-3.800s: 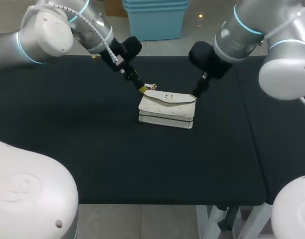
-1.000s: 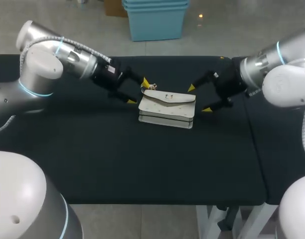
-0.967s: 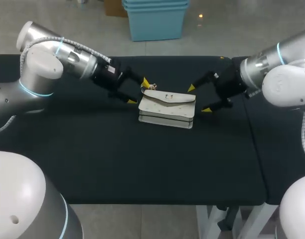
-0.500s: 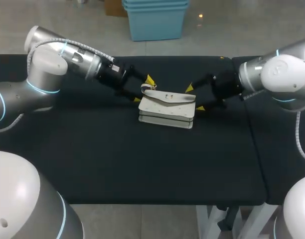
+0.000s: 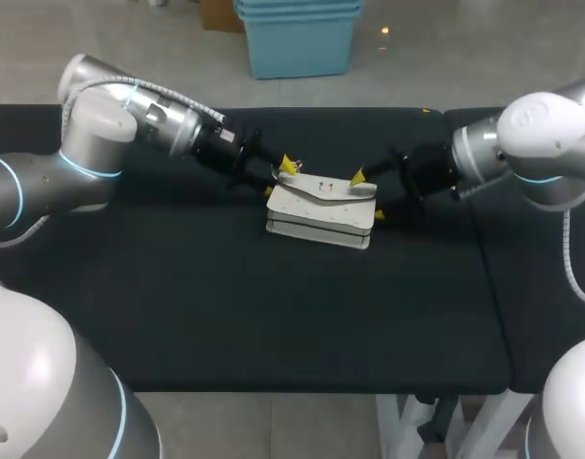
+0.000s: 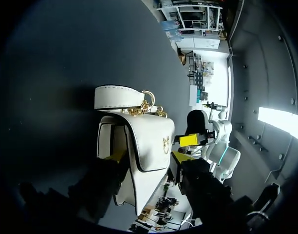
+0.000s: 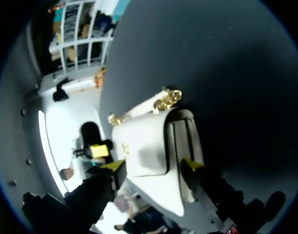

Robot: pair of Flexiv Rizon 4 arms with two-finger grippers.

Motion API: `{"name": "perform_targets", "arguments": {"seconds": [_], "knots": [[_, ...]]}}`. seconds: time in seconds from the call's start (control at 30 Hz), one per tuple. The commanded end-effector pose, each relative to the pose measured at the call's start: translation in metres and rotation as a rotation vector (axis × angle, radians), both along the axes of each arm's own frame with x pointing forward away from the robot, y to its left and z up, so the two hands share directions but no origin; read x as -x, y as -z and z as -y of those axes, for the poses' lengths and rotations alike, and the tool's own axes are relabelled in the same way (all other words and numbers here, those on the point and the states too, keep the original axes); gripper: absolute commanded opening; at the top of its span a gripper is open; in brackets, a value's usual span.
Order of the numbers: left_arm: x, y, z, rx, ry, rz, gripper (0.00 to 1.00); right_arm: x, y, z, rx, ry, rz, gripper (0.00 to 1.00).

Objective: Pick up the bag, open it, inspect its contents, close it, and place it on the opposite side

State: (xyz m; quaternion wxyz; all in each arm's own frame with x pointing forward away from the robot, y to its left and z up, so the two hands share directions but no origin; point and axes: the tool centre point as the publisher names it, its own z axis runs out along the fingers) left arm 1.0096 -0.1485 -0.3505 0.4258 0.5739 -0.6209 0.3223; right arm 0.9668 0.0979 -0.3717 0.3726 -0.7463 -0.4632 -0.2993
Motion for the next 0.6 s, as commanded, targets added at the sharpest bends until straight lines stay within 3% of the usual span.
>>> {"name": "perform_targets", "arguments": {"seconds": [0.03,0.1,0.13,0.17,0.2,0.27,0.3,0.6], "knots": [[-0.0036,0.0101,0.0011,0.009,0.003,-0.018,0.46,-0.0019,0.0109,-0.0014,-0.018,-0.011,-0.015,0.73],[-0.0036,0.0112,0.0012,0.008,0.001,-0.021,0.33,-0.0009,0.0111,-0.0014,-0.025,-0.005,-0.014,0.46],[-0.0035,0.0115,0.0011,0.007,0.001,-0.023,0.06,-0.0002,0.0107,-0.0013,-0.028,-0.003,-0.012,0.40],[-0.0033,0.0116,0.0010,0.007,0.000,-0.024,0.00,0.0004,0.0101,-0.0012,-0.030,-0.003,-0.010,0.33],[-0.0031,0.0118,0.0009,0.006,0.000,-0.025,0.00,0.0008,0.0094,-0.0013,-0.031,-0.003,-0.009,0.27],[-0.0026,0.0121,0.0005,0.004,-0.002,-0.024,0.00,0.0016,0.0080,-0.0012,-0.035,0.000,-0.002,0.04],[-0.0019,0.0119,-0.0003,0.003,-0.003,-0.023,0.00,0.0021,0.0070,-0.0012,-0.035,0.000,0.000,0.00],[0.0036,0.0094,-0.0052,0.000,-0.011,-0.006,0.00,0.0032,0.0024,0.0001,-0.051,0.011,0.019,0.00]]}}
